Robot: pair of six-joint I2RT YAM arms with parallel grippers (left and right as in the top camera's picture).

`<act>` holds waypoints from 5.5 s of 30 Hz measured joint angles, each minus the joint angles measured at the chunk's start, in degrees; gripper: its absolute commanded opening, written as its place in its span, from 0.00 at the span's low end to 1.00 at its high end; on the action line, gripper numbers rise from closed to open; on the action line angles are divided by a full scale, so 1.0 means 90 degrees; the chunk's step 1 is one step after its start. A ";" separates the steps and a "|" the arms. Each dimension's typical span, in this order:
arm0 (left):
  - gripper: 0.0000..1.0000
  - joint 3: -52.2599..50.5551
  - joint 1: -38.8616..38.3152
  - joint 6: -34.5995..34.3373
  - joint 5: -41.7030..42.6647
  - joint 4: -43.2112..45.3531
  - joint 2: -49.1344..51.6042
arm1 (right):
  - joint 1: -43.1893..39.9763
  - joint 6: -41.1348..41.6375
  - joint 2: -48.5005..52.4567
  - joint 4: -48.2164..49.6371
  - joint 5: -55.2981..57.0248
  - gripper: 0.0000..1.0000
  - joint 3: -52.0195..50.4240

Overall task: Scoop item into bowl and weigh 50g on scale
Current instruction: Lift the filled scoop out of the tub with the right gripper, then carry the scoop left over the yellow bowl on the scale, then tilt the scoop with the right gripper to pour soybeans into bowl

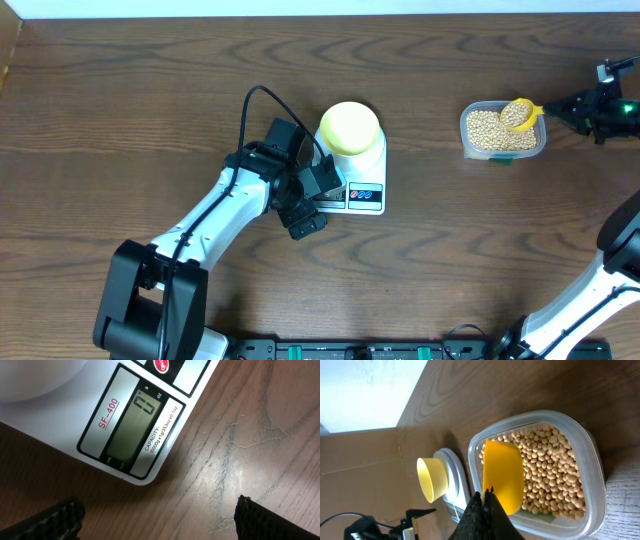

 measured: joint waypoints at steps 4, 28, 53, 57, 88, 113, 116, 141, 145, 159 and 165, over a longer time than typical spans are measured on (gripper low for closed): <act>0.98 0.0000 0.0000 0.0000 0.0000 0.0000 0.0000 | 0.0000 0.0000 0.0000 0.0083 -0.0046 0.01 0.0000; 0.98 0.0000 0.0000 0.0000 0.0000 0.0000 0.0000 | 0.0092 0.0175 0.0000 0.0741 -0.1605 0.01 0.0000; 0.98 0.0000 0.0000 0.0000 0.0000 0.0000 0.0000 | 0.1481 0.2203 0.0000 0.2909 -0.1933 0.01 -0.0015; 0.98 0.0000 0.0000 0.0000 -0.0002 0.0000 0.0000 | 0.1722 0.2336 0.0000 0.3002 -0.1936 0.01 -0.0015; 0.98 0.0000 0.0000 0.0000 0.0000 0.0000 0.0000 | 0.3638 0.2392 0.0000 0.3225 -0.1401 0.01 -0.0017; 0.98 0.0000 0.0000 0.0000 0.0000 0.0002 0.0000 | 0.4340 0.0959 0.0000 0.3223 -0.0498 0.01 -0.0017; 0.98 0.0000 0.0000 0.0000 -0.0002 0.0002 0.0000 | 0.4357 0.0780 0.0000 0.3201 -0.0478 0.01 -0.0017; 0.98 0.0000 0.0000 0.0000 0.0000 0.0000 0.0000 | 0.4719 -0.1297 -0.0384 0.2511 0.0670 0.01 -0.0019; 0.98 0.0000 0.0000 0.0000 -0.0002 0.0000 0.0000 | 0.4736 -0.1608 -0.0384 0.2506 0.0692 0.01 -0.0019; 0.98 0.0000 0.0000 0.0000 -0.0002 0.0002 0.0000 | 0.4741 -0.2514 -0.0593 0.2506 0.1037 0.01 -0.0019; 0.98 0.0000 0.0000 0.0000 -0.0002 0.0002 0.0000 | 0.4745 -0.2637 -0.0653 0.2516 0.1127 0.01 -0.0019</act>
